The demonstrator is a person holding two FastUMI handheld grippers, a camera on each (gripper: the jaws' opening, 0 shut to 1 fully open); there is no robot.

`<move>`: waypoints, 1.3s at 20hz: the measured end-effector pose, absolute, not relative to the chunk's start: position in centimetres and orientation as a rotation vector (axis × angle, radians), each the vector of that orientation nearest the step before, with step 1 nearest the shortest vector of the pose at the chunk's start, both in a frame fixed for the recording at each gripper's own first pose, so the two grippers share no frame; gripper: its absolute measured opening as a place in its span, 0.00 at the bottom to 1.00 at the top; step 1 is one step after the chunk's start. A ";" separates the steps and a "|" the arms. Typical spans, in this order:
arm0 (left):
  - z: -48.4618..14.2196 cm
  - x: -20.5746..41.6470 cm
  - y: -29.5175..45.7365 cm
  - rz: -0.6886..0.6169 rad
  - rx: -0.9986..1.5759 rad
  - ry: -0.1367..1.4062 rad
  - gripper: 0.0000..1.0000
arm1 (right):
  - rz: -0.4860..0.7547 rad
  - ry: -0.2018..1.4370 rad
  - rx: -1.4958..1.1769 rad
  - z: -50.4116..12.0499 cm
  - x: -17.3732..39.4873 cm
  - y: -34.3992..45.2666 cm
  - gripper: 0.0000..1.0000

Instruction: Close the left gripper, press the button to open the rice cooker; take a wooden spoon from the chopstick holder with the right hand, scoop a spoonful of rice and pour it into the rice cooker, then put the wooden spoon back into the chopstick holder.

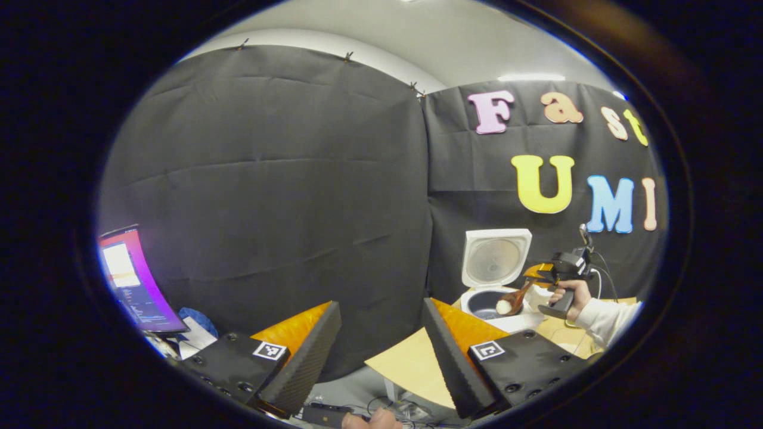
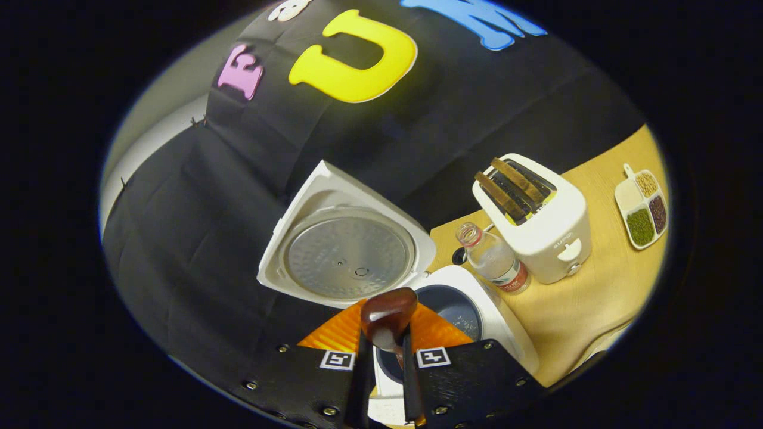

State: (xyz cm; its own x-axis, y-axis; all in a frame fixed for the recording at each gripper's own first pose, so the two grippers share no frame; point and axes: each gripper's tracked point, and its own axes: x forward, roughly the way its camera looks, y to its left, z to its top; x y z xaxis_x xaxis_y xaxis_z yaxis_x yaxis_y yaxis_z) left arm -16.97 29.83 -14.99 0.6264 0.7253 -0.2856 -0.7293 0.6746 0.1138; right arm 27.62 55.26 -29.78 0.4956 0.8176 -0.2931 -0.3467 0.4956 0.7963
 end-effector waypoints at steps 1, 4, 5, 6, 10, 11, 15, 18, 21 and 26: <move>-15.3 -17.1 30.1 0.844 -0.013 0.327 0.93 | 0.798 0.725 0.682 -30.2 27.4 55.8 0.23; -15.7 -17.4 30.5 0.868 -0.013 0.340 0.92 | 0.837 0.677 0.520 -30.7 26.4 57.1 0.23; -16.2 -17.4 30.5 0.871 -0.019 0.348 0.92 | 0.849 0.658 0.470 -30.9 26.2 57.3 0.23; -16.6 -17.6 30.6 0.874 -0.027 0.357 0.93 | 0.864 0.636 0.417 -31.3 25.7 57.7 0.23; -16.8 -17.6 30.6 0.880 -0.033 0.359 1.00 | 0.942 0.524 0.196 -31.3 23.5 58.2 0.23; -16.8 -17.6 30.5 0.880 -0.032 0.356 1.00 | 0.956 0.493 0.139 -31.3 22.9 58.1 0.23; -17.0 -17.6 30.5 0.875 -0.039 0.358 1.00 | 1.022 0.418 -0.060 -32.6 20.2 57.6 0.23; -16.7 -17.6 30.4 0.868 -0.027 0.358 1.00 | 1.042 0.343 -0.228 -34.1 19.0 57.0 0.23; -16.7 -17.8 30.4 0.866 -0.028 0.362 0.92 | 1.048 0.332 -0.218 -33.5 18.3 56.8 0.23; -15.9 -18.0 30.3 0.881 -0.015 0.344 0.92 | 0.999 0.528 0.126 -31.4 21.4 56.5 0.23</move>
State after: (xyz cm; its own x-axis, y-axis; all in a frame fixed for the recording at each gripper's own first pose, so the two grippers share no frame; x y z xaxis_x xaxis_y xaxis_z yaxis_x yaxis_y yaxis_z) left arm -17.98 30.32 -15.86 0.5853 0.7529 -0.3010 -0.7578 0.6399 0.1273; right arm 21.40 56.54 -31.38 0.4274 0.8271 -0.3649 -0.7674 0.5453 0.3373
